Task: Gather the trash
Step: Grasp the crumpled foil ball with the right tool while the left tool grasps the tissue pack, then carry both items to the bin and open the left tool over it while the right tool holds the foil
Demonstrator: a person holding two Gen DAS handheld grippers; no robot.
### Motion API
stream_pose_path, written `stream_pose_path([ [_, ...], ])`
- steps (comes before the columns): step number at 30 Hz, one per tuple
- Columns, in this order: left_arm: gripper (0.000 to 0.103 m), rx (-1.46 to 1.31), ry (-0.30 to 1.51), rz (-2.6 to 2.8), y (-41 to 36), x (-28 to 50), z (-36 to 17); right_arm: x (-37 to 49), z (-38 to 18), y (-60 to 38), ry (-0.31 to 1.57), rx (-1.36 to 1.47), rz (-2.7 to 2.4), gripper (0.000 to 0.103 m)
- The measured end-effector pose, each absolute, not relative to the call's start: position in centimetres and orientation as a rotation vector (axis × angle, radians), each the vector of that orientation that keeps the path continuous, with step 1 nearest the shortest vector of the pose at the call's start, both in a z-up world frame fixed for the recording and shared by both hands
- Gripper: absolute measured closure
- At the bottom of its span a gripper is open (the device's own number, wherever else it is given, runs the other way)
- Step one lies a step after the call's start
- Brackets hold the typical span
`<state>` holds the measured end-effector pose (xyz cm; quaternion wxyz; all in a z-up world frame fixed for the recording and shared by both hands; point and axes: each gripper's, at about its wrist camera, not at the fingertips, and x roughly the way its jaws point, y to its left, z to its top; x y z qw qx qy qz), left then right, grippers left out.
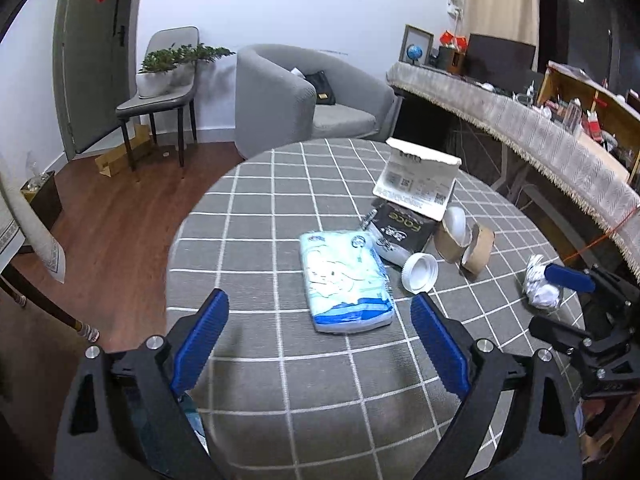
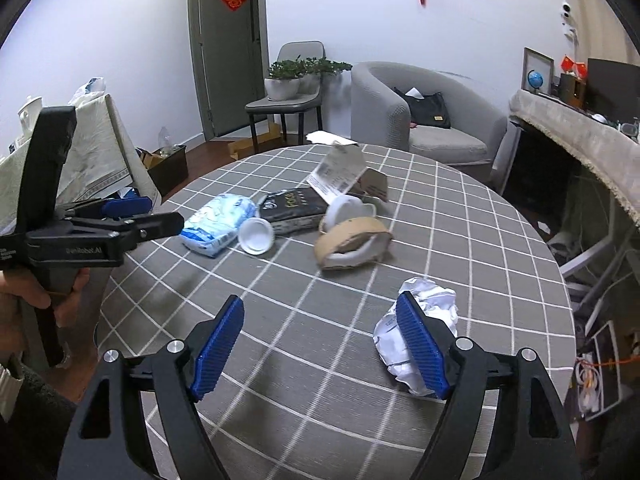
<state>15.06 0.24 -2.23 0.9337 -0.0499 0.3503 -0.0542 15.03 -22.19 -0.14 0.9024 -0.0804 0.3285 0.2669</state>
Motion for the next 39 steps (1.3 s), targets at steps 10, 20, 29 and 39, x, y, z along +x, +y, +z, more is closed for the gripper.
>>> stream_pose_path([
  [10,0.009,-0.052,0.772,-0.110,-1.5,17.2,-3.7,15.7,0.9,-24.2,0.651,-0.136,0.554,0.021],
  [20,0.022,-0.041,0.821,-0.104,-1.7,18.3,-4.4,17.3,-0.7,-24.9,0.724,-0.147,0.508,0.021],
  [29,0.045,-0.065,0.808,-0.103,-0.9,18.2,-4.3,18.0,-1.6,-24.8,0.747,-0.181,0.436,0.021],
  [39,0.047,-0.056,0.784,-0.112,-0.4,16.9,-3.9,19.5,-3.0,-25.3,0.836,-0.136,0.385,0.050],
])
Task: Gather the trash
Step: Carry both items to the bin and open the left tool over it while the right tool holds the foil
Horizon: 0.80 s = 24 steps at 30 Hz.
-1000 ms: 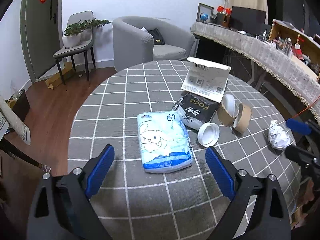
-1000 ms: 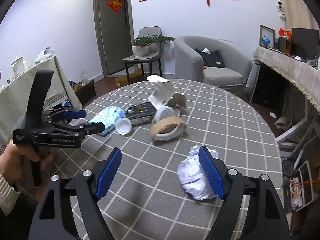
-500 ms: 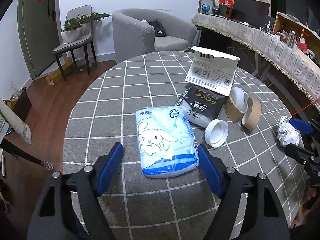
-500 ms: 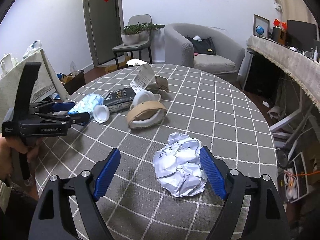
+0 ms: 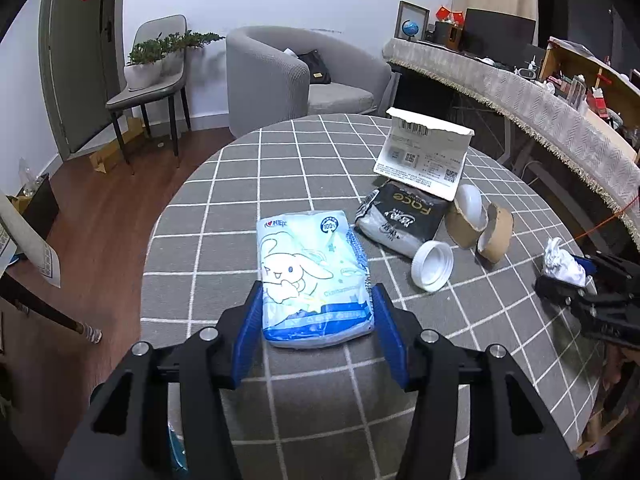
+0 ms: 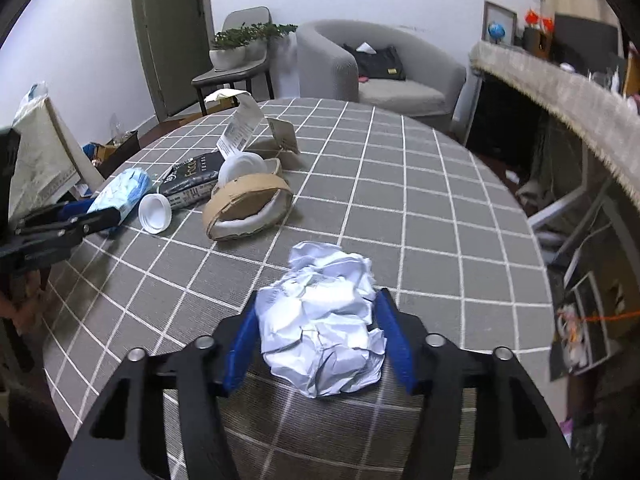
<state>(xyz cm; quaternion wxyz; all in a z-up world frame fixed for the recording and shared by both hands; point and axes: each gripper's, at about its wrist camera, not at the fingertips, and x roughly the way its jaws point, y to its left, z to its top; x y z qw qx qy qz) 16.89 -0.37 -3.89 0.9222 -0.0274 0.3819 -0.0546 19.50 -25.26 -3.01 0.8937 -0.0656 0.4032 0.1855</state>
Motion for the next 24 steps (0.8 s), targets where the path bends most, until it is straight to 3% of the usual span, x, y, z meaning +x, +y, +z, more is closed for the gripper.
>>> stream_pose_path([
  [24,0.047,-0.107,0.749,-0.049,6.8,12.4,-2.6,16.3,-0.6,-16.2,0.745,-0.121,0.564,0.051],
])
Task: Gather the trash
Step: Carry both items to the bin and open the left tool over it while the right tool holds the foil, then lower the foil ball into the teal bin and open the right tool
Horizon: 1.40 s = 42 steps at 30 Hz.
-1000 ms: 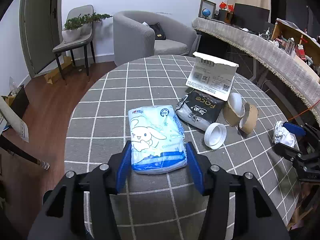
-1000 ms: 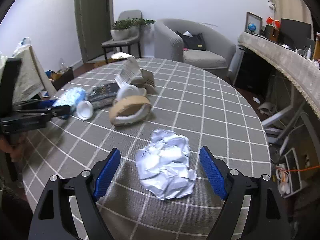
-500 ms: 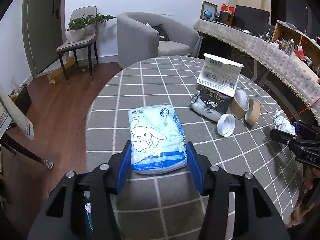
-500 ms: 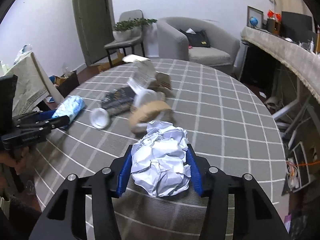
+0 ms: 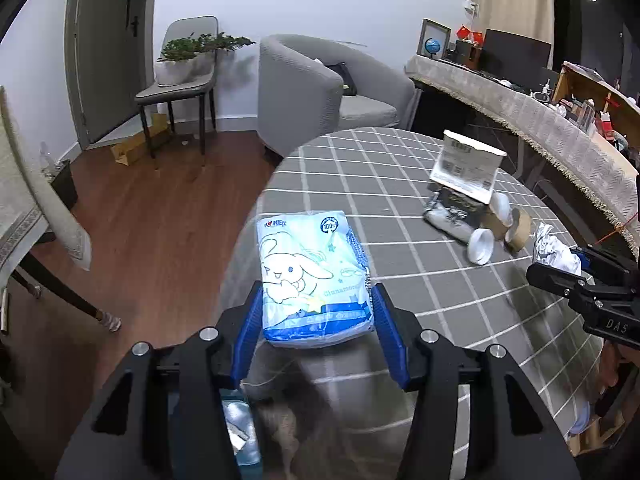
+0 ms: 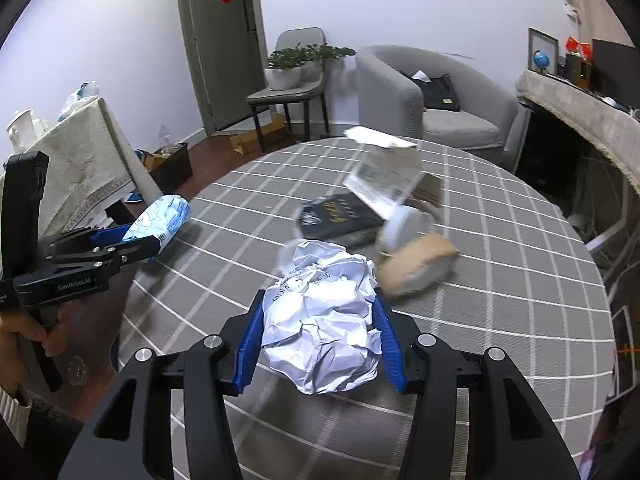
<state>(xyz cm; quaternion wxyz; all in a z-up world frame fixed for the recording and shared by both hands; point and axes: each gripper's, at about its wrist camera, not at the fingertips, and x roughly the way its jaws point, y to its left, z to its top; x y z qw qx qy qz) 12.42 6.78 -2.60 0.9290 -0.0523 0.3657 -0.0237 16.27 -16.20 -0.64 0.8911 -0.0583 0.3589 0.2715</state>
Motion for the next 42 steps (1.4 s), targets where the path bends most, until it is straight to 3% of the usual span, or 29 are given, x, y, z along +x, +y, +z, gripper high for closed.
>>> stream_pose_path([
  [15,0.047,-0.111,0.770,0.045,14.2,8.2,-3.3,14.2,0.5,-7.6,0.700,-0.130,0.705,0.051],
  [29,0.047,-0.096,0.984,0.083,20.2,6.2,-8.5,12.4,0.2,1.2,0.701,-0.176,0.826,0.051],
  [33,0.038,-0.111,1.025,0.079,21.5,5.5,-9.5,12.1,-0.4,3.5,0.715,-0.187,0.850,0.051],
  [42,0.034,-0.165,0.978,0.109,24.7,3.9,-8.3,11.4,-2.6,7.3,0.772,-0.219,0.898,0.051],
])
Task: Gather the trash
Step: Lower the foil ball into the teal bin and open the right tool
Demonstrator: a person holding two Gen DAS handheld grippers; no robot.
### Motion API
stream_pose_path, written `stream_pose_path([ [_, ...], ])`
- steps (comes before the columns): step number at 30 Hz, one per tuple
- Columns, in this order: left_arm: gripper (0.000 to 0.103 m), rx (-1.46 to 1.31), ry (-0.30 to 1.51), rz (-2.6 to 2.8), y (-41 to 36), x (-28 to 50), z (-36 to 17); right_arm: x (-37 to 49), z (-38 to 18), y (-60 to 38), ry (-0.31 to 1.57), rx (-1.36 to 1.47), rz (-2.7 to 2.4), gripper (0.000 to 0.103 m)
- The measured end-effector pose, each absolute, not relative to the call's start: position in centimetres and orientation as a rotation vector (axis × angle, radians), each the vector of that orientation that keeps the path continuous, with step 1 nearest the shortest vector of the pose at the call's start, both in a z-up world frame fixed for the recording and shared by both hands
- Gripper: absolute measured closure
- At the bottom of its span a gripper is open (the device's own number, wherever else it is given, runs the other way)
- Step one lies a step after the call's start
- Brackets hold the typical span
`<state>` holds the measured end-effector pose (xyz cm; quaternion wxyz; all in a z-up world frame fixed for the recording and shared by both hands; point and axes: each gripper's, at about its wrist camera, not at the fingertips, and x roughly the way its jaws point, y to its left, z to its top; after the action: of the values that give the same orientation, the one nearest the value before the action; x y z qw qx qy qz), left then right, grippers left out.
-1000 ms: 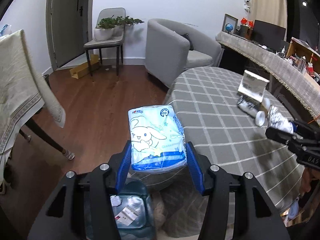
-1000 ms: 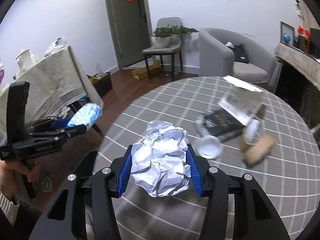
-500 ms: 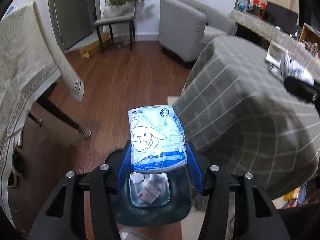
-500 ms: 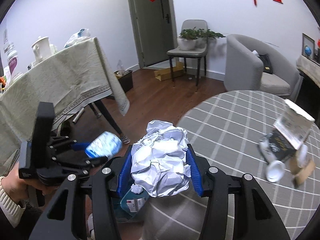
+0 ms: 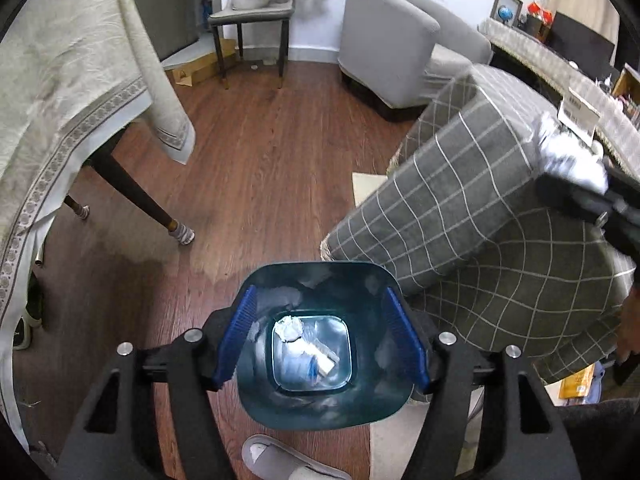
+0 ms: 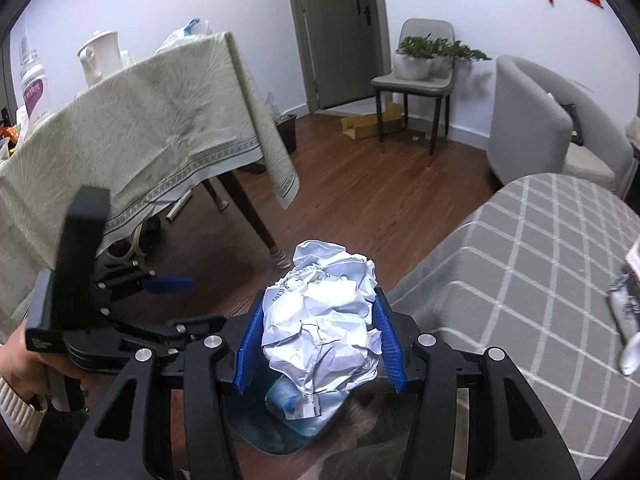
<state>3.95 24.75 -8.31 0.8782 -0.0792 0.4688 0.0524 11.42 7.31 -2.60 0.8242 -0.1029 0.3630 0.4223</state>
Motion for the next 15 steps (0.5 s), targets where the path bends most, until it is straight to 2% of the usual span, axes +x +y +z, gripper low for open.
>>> stream_pose_path([
  [15,0.033,-0.231,0.760,0.132,27.7,0.8,-3.6,10.2,-7.0,12.6,0.886,-0.307,0.947,0.051],
])
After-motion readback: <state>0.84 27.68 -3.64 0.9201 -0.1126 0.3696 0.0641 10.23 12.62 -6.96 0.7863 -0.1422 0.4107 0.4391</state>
